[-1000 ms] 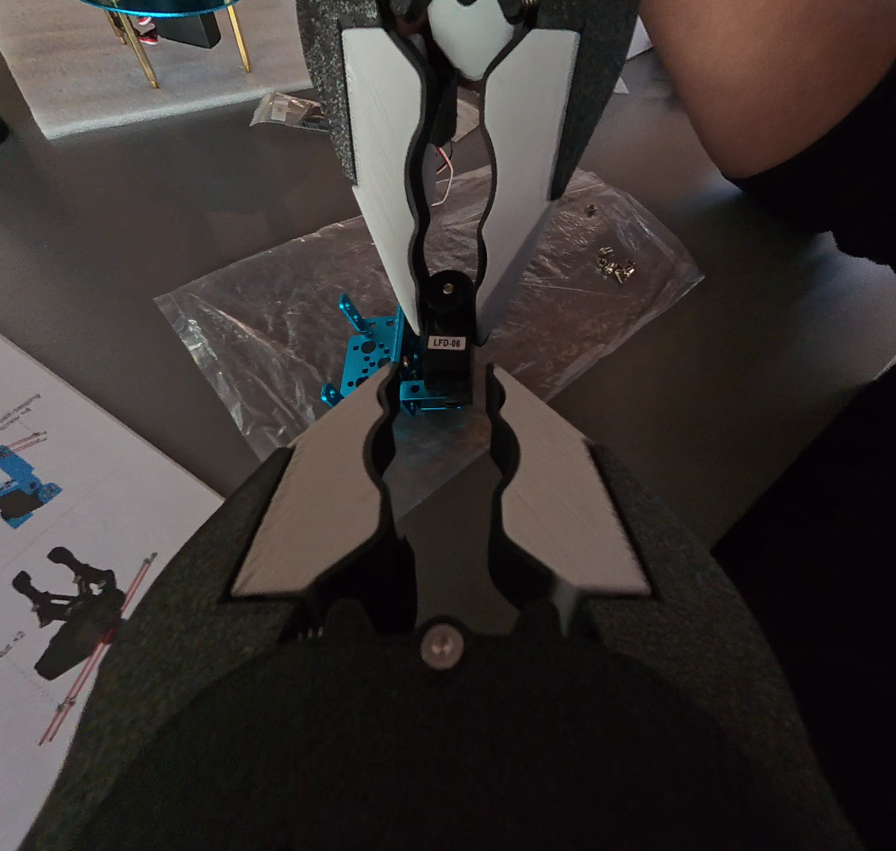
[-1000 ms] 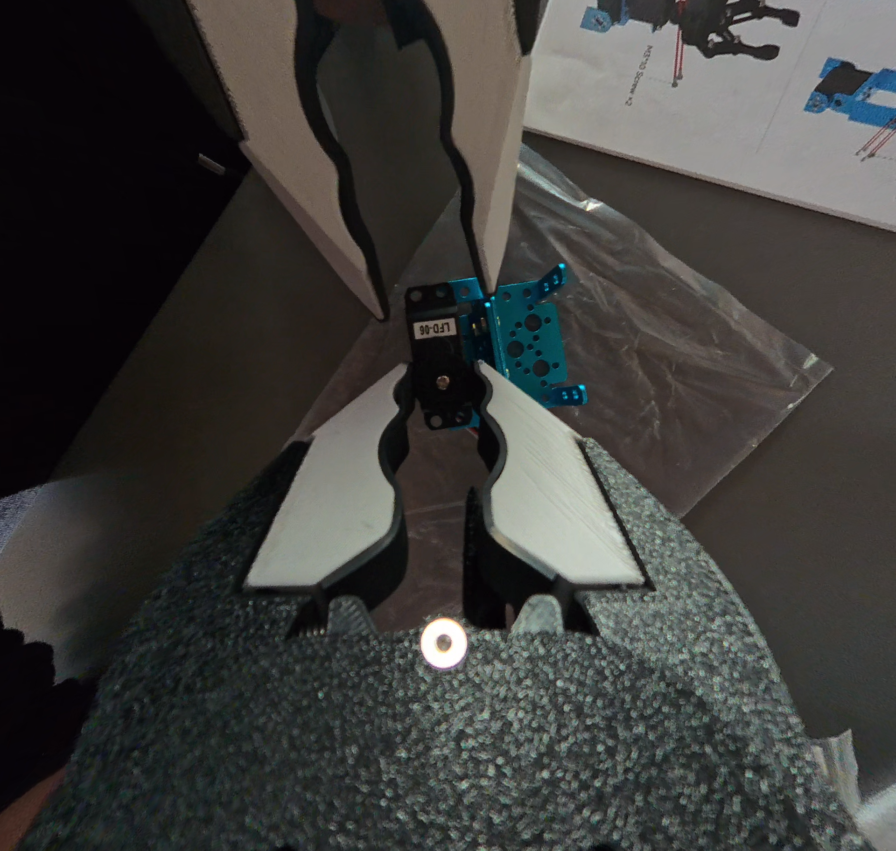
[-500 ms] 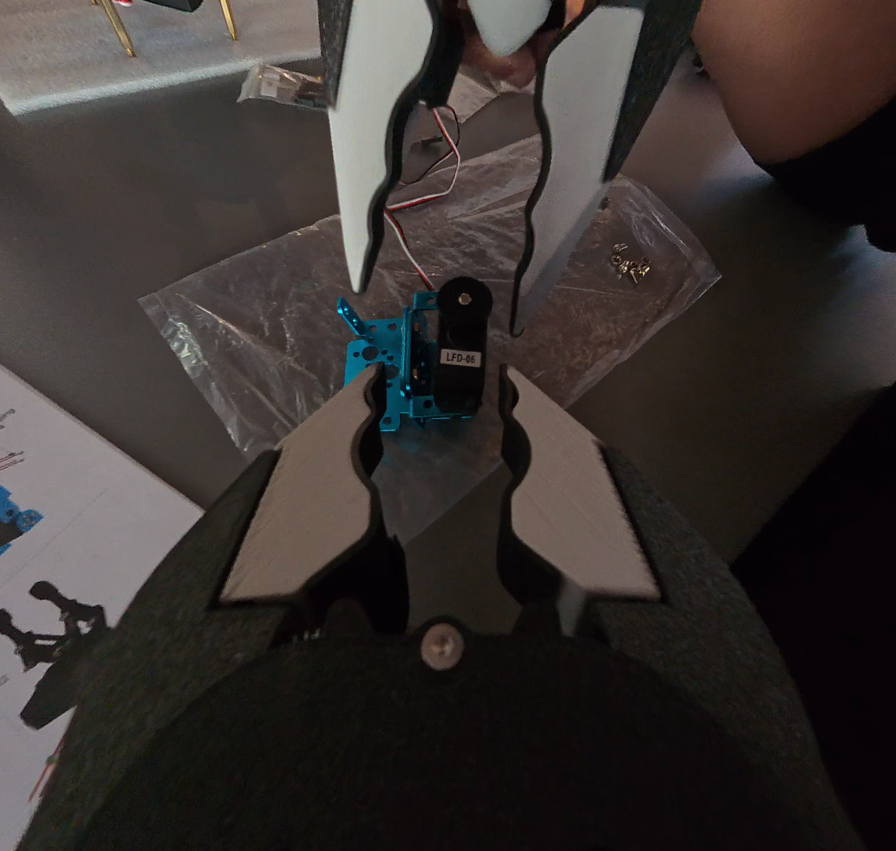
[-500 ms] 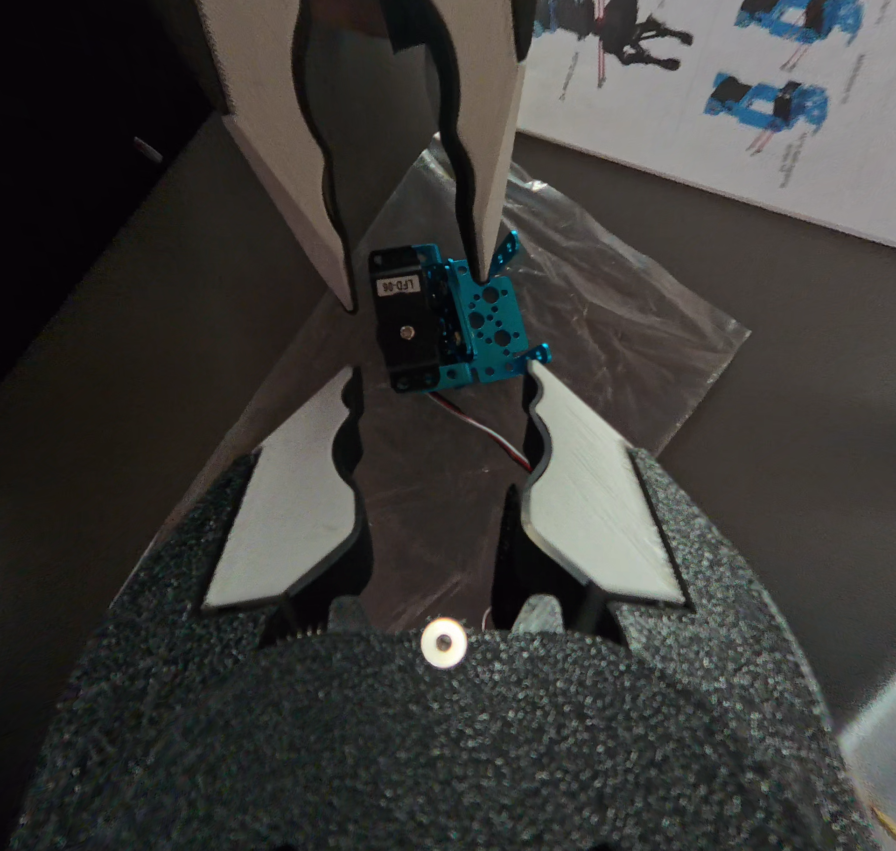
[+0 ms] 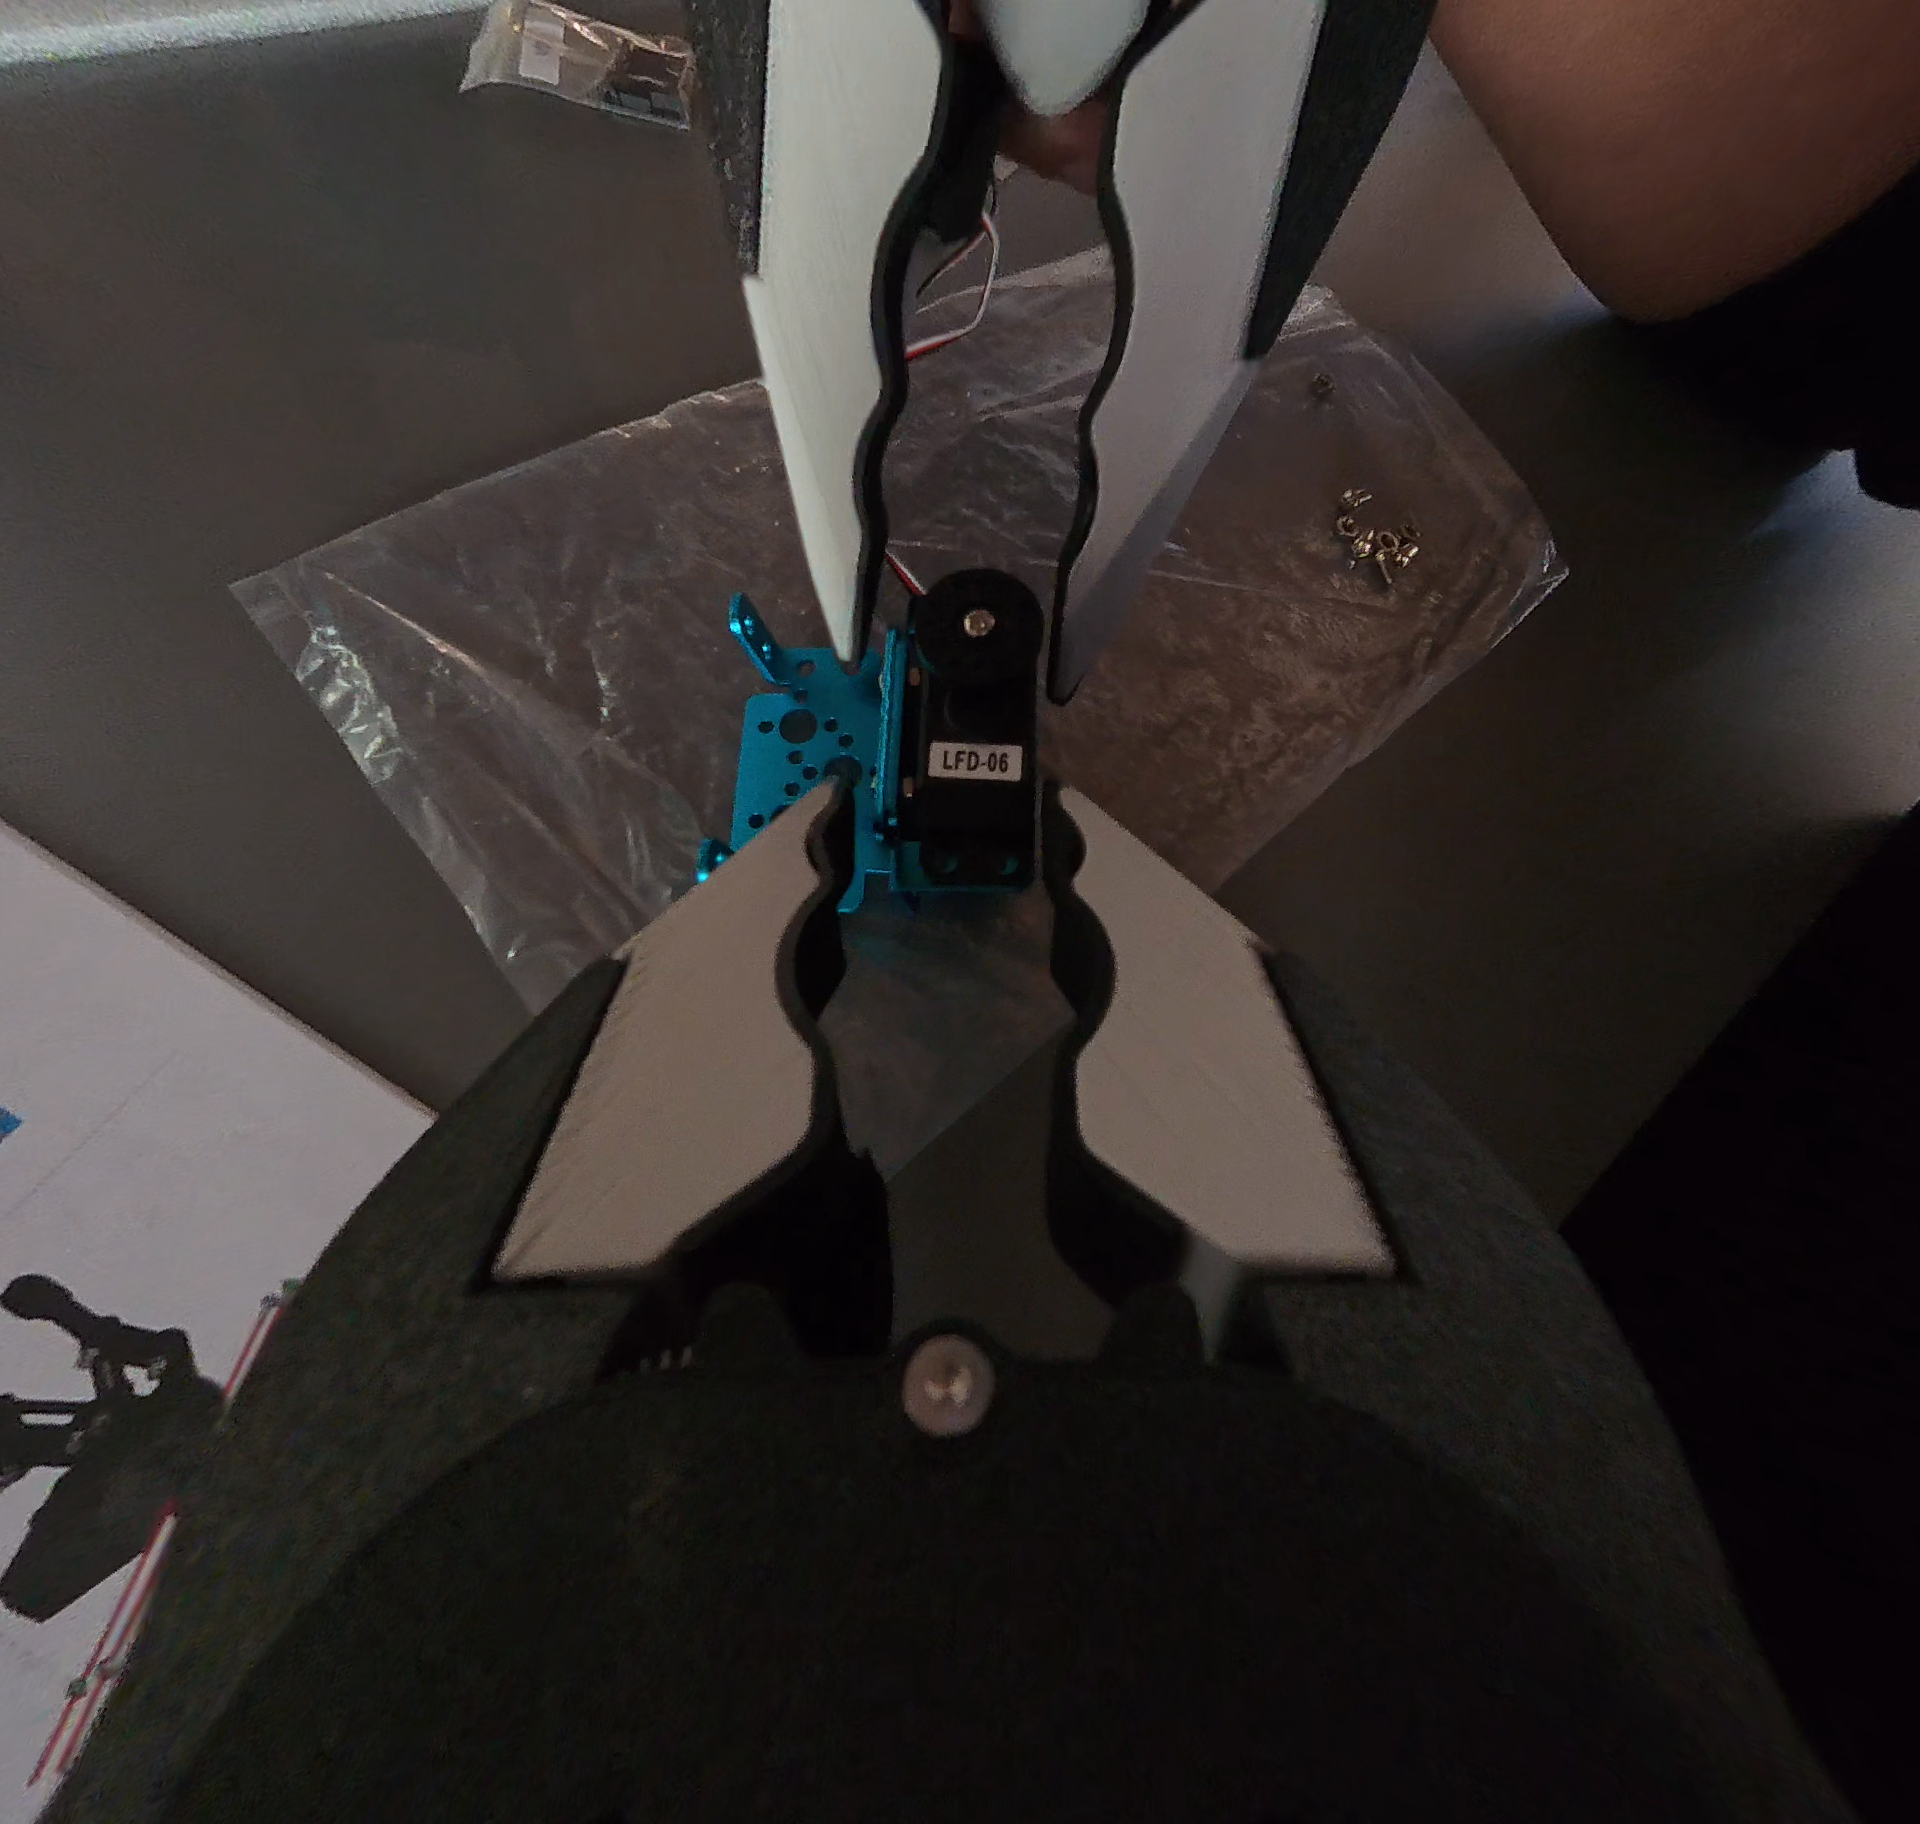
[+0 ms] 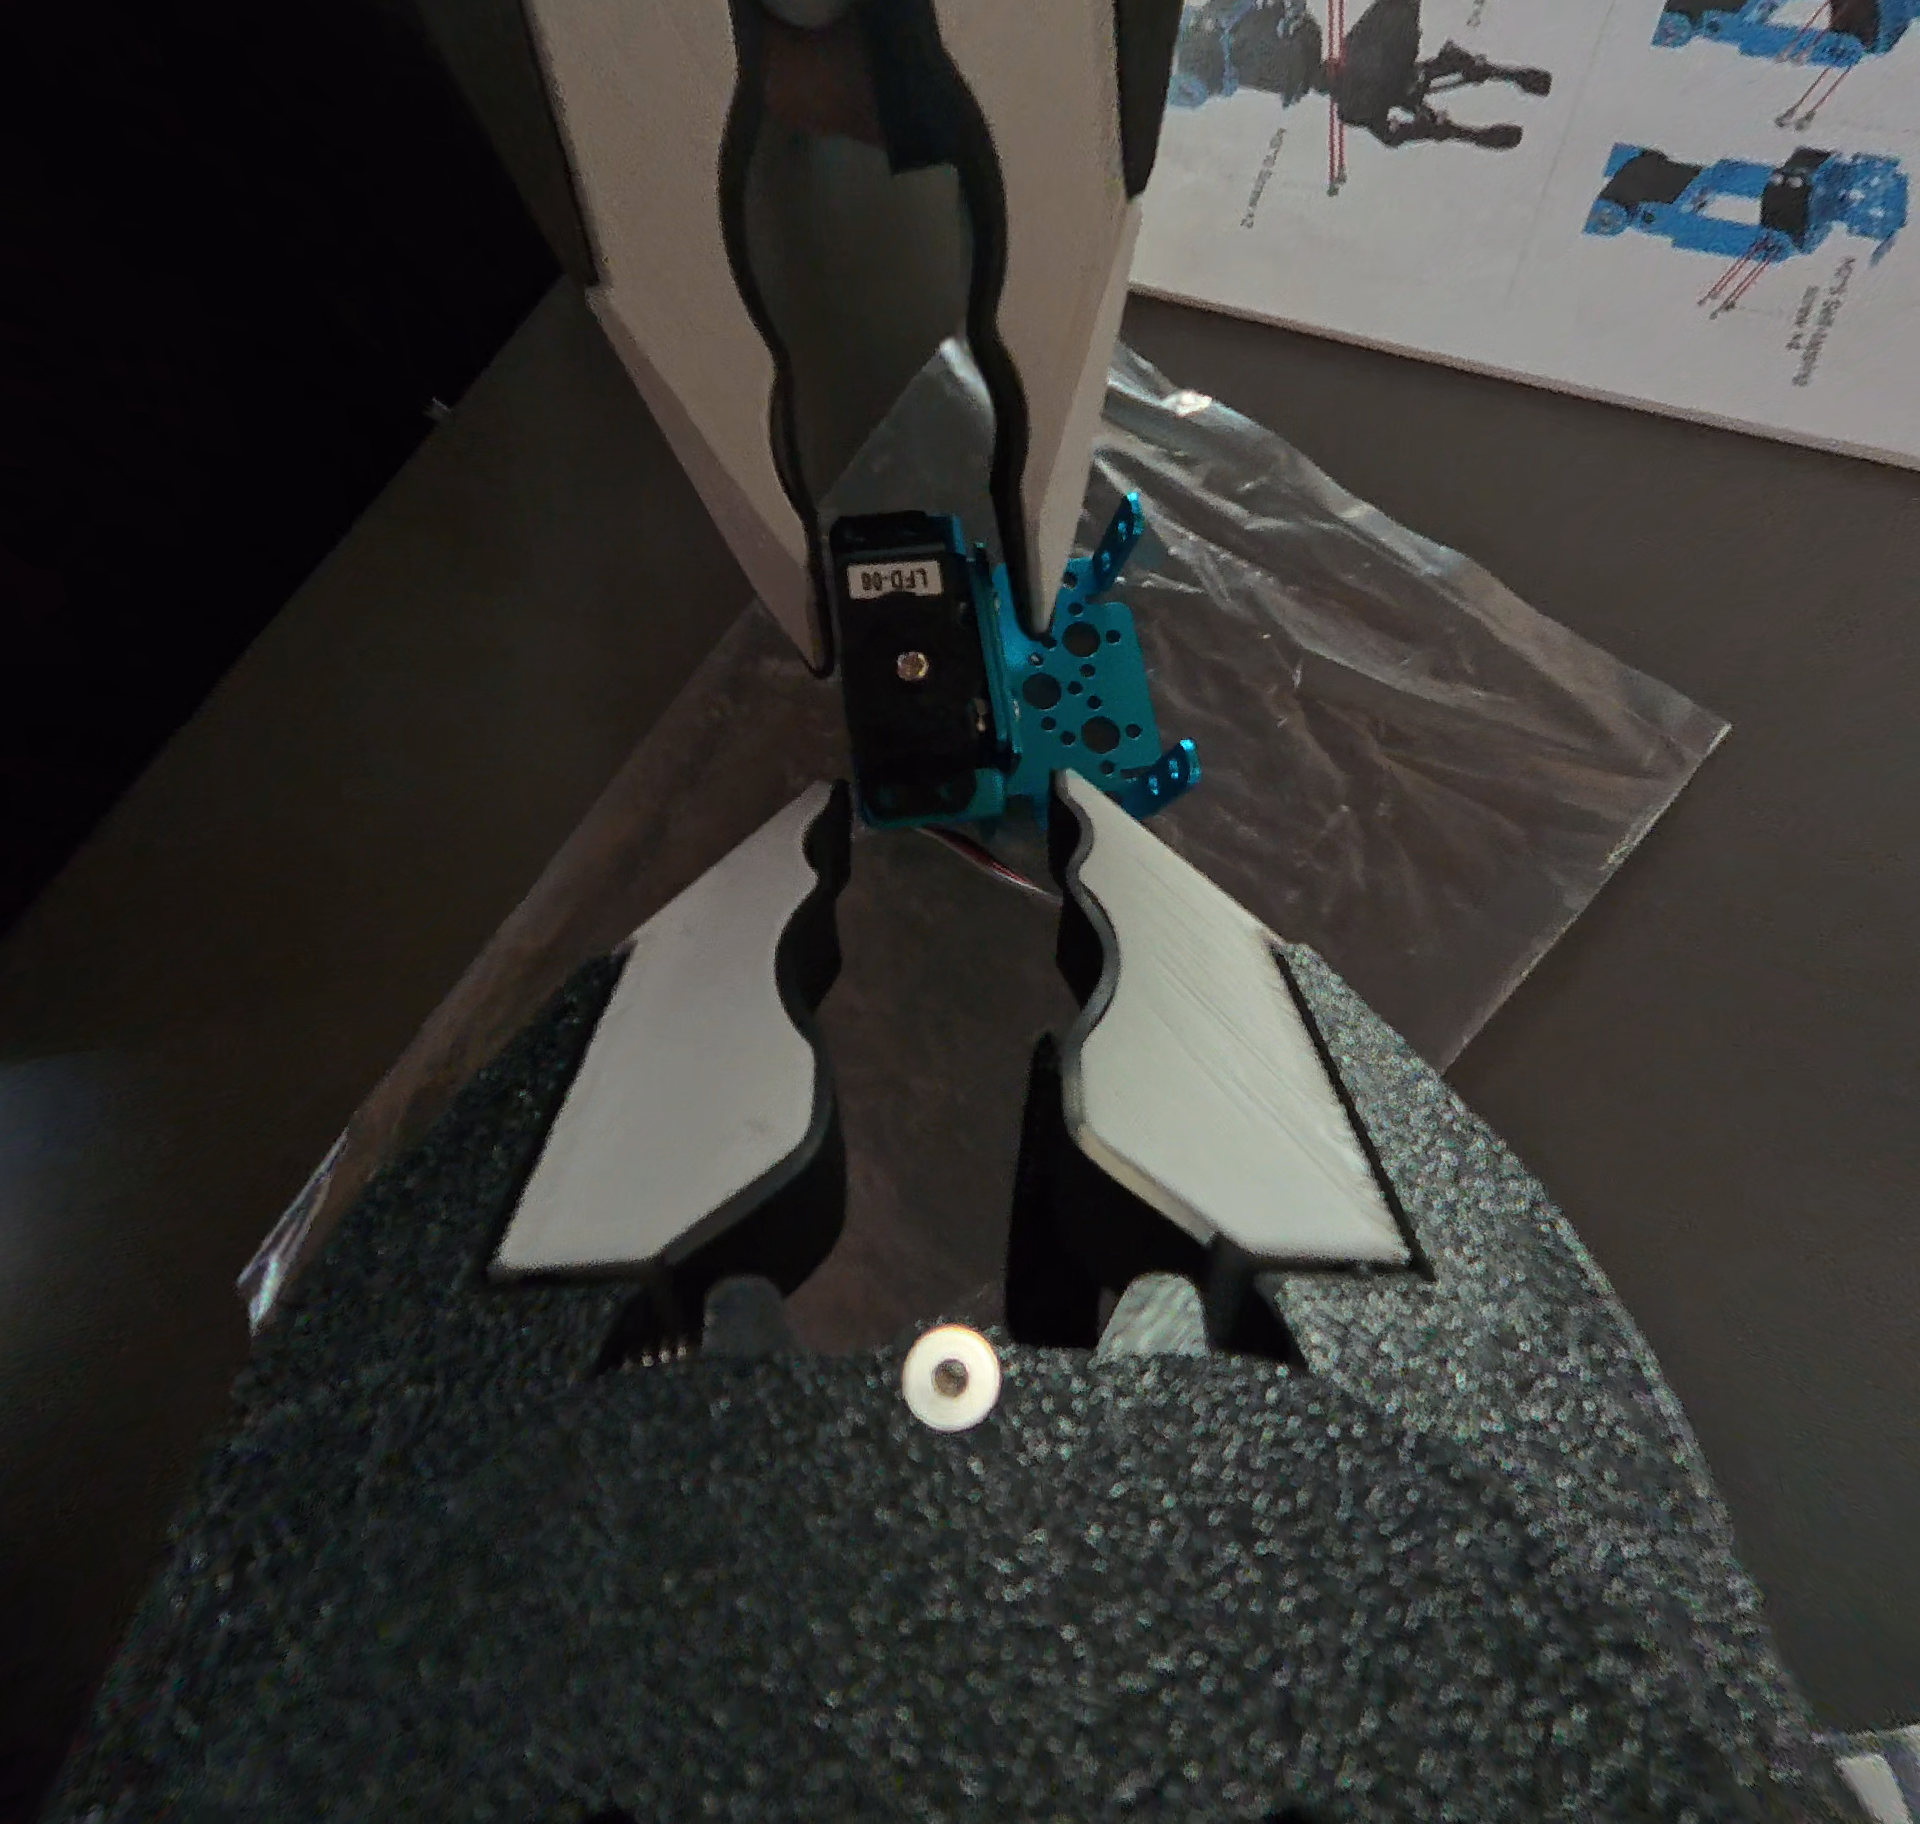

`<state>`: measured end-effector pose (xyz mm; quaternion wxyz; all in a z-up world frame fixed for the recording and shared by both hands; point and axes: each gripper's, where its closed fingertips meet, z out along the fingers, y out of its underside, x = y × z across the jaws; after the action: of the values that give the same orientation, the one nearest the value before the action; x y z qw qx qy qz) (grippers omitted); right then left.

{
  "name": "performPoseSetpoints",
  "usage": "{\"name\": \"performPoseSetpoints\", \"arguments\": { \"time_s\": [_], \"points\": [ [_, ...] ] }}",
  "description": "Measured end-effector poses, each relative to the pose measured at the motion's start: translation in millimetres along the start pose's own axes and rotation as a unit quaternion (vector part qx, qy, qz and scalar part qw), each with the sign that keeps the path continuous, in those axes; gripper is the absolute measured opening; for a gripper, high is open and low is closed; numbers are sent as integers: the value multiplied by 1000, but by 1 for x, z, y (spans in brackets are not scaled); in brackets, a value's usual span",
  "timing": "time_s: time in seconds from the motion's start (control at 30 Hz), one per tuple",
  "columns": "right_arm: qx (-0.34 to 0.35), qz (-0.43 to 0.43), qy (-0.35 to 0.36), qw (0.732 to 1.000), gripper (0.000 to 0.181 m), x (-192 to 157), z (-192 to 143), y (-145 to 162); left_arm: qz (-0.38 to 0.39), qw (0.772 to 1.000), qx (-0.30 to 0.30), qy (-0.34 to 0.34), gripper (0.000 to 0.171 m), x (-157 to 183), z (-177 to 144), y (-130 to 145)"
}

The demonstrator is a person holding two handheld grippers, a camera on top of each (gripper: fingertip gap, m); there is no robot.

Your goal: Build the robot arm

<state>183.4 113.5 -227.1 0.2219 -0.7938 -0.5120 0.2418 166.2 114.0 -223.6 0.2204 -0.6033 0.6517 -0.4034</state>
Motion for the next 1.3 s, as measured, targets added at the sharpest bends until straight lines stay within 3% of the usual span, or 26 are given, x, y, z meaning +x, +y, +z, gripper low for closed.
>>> {"name": "performPoseSetpoints", "arguments": {
  "time_s": [0.53,0.73,0.87,1.03,1.3],
  "points": [
    [56,19,-59,997,28,-2,-3,-7,-38,998,5,49,27,2,0,-3],
    [46,22,-45,998,35,1,-6,-2,-36,998,10,43,34,0,-4,-5],
    [82,21,-35,996,33,1,-24,-14,-37,998,19,39,36,-3,-10,-6],
    [63,25,-19,998,42,5,-16,-12,-33,998,14,42,36,-1,-8,-5],
    [33,31,-11,999,38,9,-12,-1,-57,998,5,29,28,2,2,-5]
  ]
}}
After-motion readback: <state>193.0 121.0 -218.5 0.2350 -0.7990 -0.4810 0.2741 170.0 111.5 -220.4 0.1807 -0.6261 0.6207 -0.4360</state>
